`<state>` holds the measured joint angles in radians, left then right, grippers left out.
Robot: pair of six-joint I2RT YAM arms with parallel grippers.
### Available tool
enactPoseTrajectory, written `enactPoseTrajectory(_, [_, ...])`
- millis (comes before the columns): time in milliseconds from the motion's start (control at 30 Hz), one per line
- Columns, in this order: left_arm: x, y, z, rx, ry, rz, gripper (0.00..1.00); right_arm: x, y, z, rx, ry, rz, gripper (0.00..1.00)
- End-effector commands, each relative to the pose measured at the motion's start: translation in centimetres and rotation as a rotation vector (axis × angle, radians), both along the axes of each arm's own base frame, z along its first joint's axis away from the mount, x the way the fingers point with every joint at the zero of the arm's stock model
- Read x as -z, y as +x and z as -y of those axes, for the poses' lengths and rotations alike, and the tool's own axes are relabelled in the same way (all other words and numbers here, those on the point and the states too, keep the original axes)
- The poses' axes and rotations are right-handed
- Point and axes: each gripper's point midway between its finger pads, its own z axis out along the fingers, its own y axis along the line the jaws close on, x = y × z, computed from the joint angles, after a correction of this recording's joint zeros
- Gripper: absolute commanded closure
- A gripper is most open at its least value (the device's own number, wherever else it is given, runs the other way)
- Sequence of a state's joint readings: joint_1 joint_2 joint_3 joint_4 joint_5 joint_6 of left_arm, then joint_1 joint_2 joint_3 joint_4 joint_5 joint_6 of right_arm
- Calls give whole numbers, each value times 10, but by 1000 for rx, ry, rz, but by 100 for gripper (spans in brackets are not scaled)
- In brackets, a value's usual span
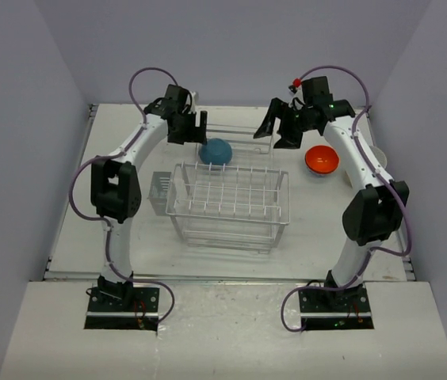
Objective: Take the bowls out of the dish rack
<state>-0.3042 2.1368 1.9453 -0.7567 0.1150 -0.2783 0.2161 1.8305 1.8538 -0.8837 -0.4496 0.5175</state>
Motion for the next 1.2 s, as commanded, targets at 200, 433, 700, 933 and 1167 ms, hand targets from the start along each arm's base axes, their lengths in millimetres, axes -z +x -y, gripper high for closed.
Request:
enactPoseTrajectory(200, [-13,17,28,39,-103,43,15,-2,-2,-33,-94,147,-7,17])
enactPoseTrajectory(433, [6,19,24,3,-73,2,18,8,-5,-42,-104,183,-35,16])
enactPoseTrajectory(700, [31,11,2,-59,38,-66,28,16,-2,-50,-113,194,-54,17])
enactPoseTrajectory(933, [35,4,-11,-81,83,-78,45,30,7,-69,-168,285,-99,17])
enactPoseTrajectory(1167, [38,1,-15,-84,86,-88,50,52,25,-81,-196,326,-138,16])
